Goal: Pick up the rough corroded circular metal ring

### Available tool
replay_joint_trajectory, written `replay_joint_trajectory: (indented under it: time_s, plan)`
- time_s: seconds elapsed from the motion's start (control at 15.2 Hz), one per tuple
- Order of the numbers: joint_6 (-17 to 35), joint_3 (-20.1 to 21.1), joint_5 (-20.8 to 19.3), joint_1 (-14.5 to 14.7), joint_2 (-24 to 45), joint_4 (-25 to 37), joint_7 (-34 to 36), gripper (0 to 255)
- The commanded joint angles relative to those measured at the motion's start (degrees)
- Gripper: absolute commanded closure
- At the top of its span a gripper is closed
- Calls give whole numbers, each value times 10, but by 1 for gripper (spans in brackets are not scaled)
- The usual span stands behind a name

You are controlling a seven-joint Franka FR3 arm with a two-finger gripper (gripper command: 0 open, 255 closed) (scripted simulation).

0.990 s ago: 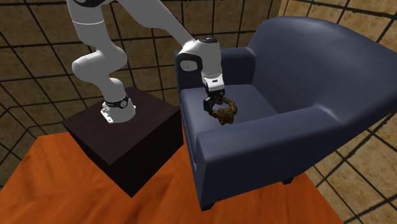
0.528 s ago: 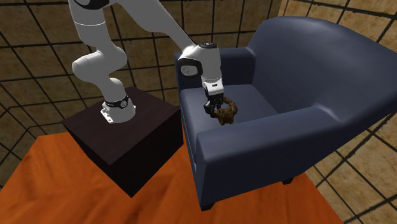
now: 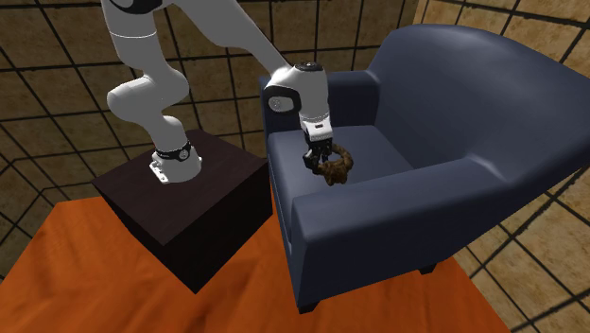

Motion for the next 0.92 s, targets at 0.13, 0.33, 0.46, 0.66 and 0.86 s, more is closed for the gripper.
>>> replay_joint_trajectory:
  time_s: [0.13,0.33,0.46,0.66,0.86]
  plan:
    - [-25,5,13,-4,-22,4,-8,255]
    - [-47,7,22,-6,-40,9,-14,255]
    - [-62,8,28,-7,-52,13,-17,255]
    - [-85,10,36,-8,-68,20,-22,255]
    - [-107,10,42,-9,-83,28,-26,255]
